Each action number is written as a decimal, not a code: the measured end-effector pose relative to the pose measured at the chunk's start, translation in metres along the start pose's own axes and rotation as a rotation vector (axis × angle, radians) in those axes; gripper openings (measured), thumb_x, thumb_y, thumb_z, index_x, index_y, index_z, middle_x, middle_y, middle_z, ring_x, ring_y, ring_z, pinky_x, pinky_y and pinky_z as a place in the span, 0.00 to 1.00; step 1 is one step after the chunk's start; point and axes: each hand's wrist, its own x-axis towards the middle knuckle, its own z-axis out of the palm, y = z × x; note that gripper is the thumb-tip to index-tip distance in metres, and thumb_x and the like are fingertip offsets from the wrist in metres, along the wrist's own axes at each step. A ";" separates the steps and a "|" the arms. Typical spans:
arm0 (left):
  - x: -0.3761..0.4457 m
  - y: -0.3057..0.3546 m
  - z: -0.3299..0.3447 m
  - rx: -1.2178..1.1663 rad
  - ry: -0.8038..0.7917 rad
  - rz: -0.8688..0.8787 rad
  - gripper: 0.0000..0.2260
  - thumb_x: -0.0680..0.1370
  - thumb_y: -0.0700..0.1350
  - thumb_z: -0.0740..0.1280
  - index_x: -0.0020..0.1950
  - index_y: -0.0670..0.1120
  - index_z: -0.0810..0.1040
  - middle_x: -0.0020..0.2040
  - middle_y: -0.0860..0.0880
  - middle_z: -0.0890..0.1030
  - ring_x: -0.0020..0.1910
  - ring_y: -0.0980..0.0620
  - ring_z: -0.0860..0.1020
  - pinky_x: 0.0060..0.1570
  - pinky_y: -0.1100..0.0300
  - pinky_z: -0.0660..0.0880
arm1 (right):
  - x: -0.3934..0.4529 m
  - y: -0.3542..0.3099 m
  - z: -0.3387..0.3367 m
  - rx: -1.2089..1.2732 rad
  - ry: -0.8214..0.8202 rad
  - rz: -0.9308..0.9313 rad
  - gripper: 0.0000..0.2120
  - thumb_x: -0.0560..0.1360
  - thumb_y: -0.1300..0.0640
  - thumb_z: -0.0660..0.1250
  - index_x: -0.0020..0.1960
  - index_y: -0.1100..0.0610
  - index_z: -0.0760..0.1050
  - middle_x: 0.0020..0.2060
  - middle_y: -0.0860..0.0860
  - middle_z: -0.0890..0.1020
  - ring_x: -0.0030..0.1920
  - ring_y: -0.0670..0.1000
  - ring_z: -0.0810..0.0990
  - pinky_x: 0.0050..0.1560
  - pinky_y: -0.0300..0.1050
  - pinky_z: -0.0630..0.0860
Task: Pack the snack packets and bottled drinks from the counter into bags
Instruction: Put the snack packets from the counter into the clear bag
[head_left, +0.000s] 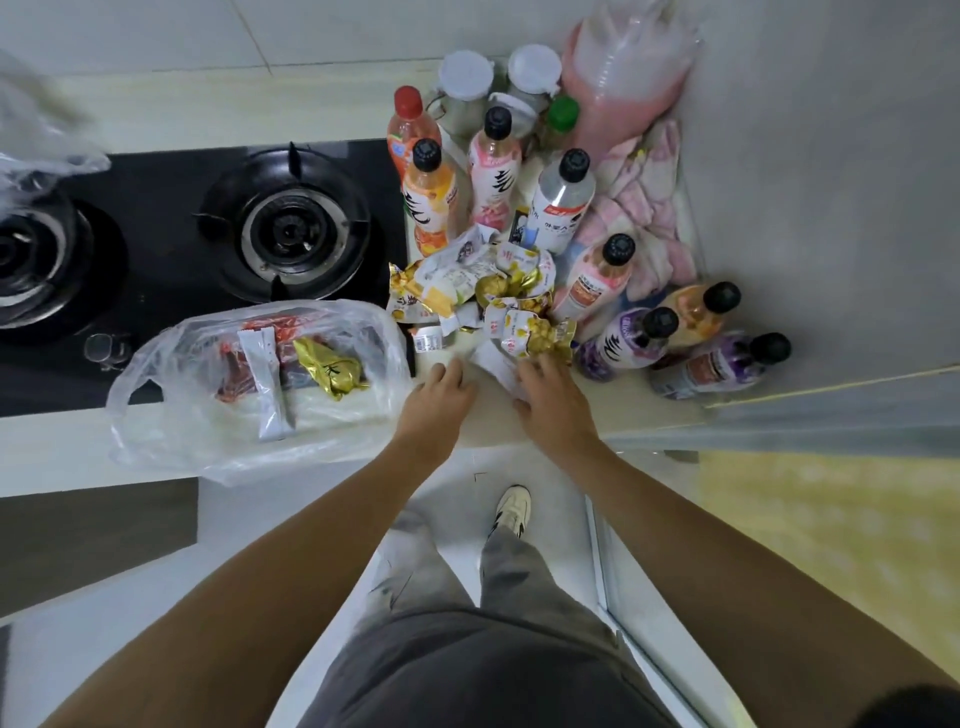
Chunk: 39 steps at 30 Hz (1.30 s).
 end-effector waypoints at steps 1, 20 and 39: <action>0.001 0.000 -0.001 -0.013 0.010 0.015 0.18 0.62 0.29 0.76 0.46 0.41 0.75 0.50 0.42 0.72 0.44 0.43 0.72 0.30 0.53 0.71 | 0.001 0.000 -0.003 0.015 -0.001 -0.010 0.16 0.73 0.61 0.74 0.58 0.57 0.72 0.56 0.54 0.75 0.57 0.57 0.75 0.51 0.50 0.76; -0.107 -0.148 -0.063 -0.292 0.390 -0.321 0.07 0.75 0.41 0.70 0.48 0.45 0.72 0.49 0.47 0.72 0.51 0.44 0.69 0.39 0.49 0.75 | 0.052 -0.186 -0.015 0.181 -0.028 -0.414 0.08 0.73 0.60 0.72 0.48 0.56 0.73 0.47 0.50 0.77 0.46 0.54 0.79 0.42 0.50 0.74; -0.090 -0.184 -0.073 -0.164 0.372 -0.139 0.07 0.76 0.47 0.67 0.50 0.46 0.77 0.49 0.47 0.75 0.49 0.44 0.72 0.51 0.50 0.67 | 0.057 -0.175 -0.001 0.012 0.268 -0.210 0.04 0.78 0.57 0.64 0.50 0.57 0.73 0.50 0.53 0.74 0.53 0.55 0.73 0.51 0.51 0.73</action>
